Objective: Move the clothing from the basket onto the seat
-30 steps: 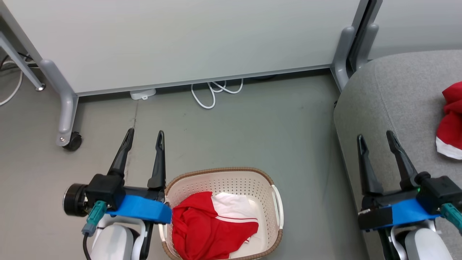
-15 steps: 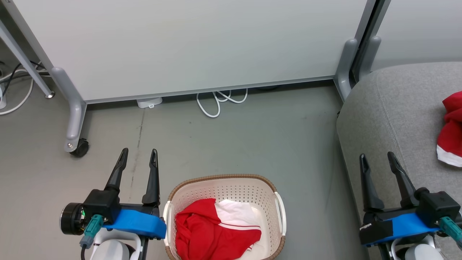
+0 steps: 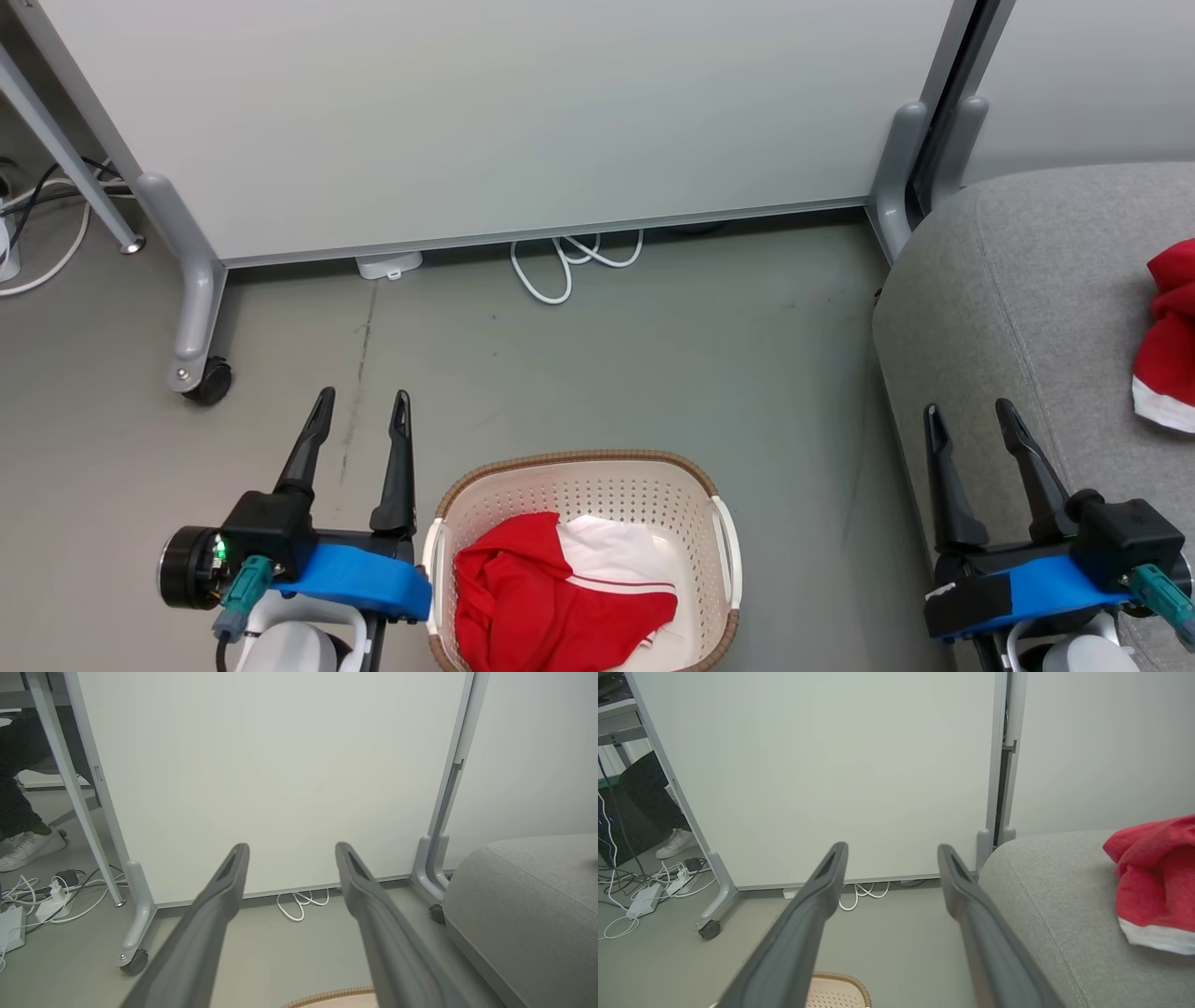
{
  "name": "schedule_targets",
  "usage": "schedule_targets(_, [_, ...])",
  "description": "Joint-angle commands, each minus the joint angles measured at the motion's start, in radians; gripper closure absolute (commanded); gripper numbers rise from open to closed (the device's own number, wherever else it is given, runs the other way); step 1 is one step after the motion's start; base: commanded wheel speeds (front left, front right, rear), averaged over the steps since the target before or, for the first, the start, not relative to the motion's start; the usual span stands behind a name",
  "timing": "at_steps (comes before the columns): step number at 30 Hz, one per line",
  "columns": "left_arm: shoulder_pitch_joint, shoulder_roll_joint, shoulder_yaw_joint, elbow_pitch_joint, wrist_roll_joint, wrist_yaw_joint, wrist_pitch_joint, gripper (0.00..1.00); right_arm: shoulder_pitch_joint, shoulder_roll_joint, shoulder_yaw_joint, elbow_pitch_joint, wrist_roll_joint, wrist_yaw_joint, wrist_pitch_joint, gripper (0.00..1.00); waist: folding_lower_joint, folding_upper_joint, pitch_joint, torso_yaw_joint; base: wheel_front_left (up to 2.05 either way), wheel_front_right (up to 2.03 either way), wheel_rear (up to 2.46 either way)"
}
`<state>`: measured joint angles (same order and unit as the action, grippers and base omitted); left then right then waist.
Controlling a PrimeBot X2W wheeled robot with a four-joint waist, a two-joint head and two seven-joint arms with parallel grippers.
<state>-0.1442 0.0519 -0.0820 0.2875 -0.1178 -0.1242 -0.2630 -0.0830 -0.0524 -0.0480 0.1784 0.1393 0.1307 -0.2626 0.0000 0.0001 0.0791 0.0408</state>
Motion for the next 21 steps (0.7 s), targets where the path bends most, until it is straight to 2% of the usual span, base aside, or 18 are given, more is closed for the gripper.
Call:
schedule_targets(1, [-0.015, -0.002, -0.009, 0.006, 0.007, -0.007, -0.003, 0.0, 0.001, 0.003, 0.001, -0.003, 0.001, 0.0, -0.003, 0.0, 0.0, -0.0001, 0.004, -0.001, 0.0, 0.0, 0.0])
schedule_targets(6, [-0.068, -0.001, -0.057, 0.035, 0.024, -0.006, -0.003, 0.0, -0.024, 0.003, 0.004, -0.011, 0.002, 0.0, -0.003, 0.0, 0.0, -0.0001, 0.029, -0.01, 0.0, 0.0, 0.0])
schedule_targets(14, [-0.212, 0.045, -0.205, 0.153, 0.005, -0.006, -0.003, 0.0, -0.079, 0.002, 0.006, -0.038, -0.008, 0.0, -0.003, 0.0, 0.0, -0.0001, 0.113, -0.045, 0.0, 0.0, 0.0])
schedule_targets(21, [-0.361, 0.078, -0.332, 0.274, 0.001, -0.006, -0.003, 0.0, -0.143, 0.001, 0.003, -0.075, -0.012, 0.0, -0.003, 0.0, 0.0, -0.0001, 0.246, -0.095, 0.0, 0.0, 0.0])
